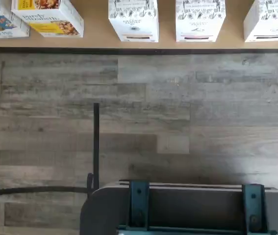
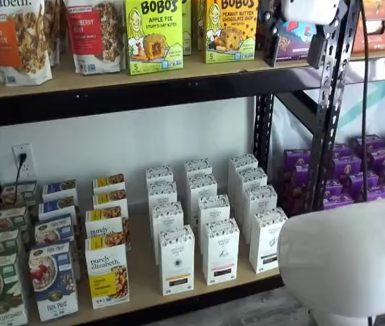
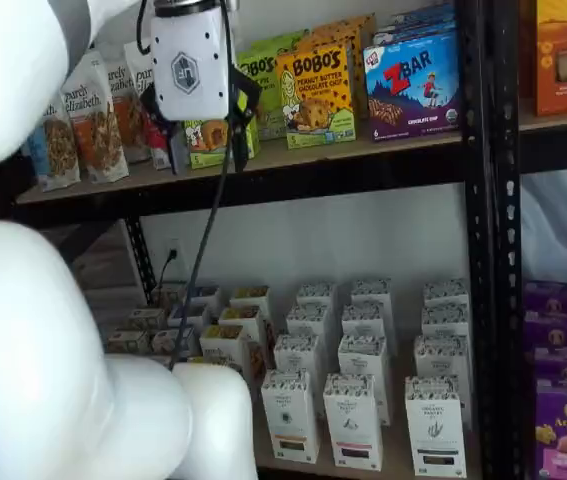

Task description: Pick up the white box with a yellow strip in the middle, on the bottom shelf, the fourth box from the left

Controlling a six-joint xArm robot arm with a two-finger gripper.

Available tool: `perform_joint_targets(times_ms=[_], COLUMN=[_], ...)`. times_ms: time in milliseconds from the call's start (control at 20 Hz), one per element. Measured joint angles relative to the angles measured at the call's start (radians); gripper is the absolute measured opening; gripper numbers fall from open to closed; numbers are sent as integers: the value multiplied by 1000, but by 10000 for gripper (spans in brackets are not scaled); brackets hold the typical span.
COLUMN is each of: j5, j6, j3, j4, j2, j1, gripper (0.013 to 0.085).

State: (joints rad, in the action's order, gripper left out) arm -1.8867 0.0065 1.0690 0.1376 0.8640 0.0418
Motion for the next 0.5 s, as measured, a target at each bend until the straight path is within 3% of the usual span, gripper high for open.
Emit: perform_joint_targets(times_ms=[500], j5=[142], j6=[35], j3=[-117], j4=[-34], j2=[-14], j1=[-58], gripper=[850])
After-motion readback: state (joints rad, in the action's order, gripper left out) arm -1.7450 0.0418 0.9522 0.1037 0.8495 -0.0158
